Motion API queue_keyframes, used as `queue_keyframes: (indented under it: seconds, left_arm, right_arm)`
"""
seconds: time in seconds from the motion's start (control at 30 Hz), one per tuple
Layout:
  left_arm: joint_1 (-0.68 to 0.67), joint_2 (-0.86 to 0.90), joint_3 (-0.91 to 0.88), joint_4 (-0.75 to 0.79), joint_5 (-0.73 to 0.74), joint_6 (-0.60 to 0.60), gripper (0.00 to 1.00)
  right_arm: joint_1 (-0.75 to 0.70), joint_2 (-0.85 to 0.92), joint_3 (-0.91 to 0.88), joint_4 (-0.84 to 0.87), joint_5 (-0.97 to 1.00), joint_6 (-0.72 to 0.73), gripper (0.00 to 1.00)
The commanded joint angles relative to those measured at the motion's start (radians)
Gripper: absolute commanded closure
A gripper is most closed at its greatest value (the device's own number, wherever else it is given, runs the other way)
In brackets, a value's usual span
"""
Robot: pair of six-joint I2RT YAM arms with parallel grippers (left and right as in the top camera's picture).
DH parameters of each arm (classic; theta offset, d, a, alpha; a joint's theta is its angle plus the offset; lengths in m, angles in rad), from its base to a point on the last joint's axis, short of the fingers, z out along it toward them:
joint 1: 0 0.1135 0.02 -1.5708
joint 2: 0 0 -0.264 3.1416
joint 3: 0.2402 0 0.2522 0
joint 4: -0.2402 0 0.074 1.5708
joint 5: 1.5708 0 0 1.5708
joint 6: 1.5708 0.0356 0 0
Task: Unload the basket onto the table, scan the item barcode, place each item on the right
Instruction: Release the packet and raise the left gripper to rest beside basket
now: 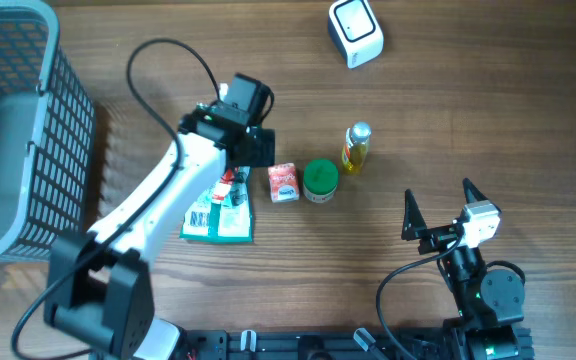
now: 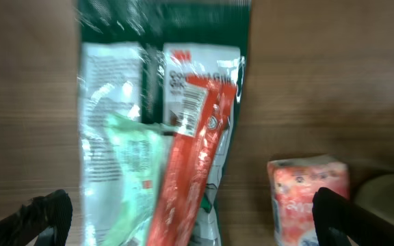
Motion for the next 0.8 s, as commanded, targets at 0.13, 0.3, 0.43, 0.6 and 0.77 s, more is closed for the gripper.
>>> queue_keyframes:
  seconds: [0.13, 0.3, 0.43, 0.6, 0.77]
  left_arm:
    - [0.240, -0.076, 0.153, -0.077, 0.154, 0.002, 0.00]
    - [0.390, -0.072, 0.153, -0.077, 0.230, 0.001, 0.00]
    - [0.468, -0.072, 0.153, -0.077, 0.230, 0.001, 0.00]
    - [0.487, -0.072, 0.153, -0.077, 0.230, 0.001, 0.00]
    - [0.487, -0.072, 0.153, -0.077, 0.230, 0.001, 0.00]
  right_arm:
    - [-0.002, -0.004, -0.001, 0.003, -0.005, -0.012, 0.00]
    - [-0.002, -0.004, -0.001, 0.003, -0.005, -0.012, 0.00]
    - [-0.002, -0.004, -0.001, 0.003, -0.005, -0.011, 0.00]
    - [-0.002, -0.004, -0.001, 0.003, -0.005, -0.012, 0.00]
    - [-0.002, -0.004, -0.001, 0.003, -0.005, -0.012, 0.00]
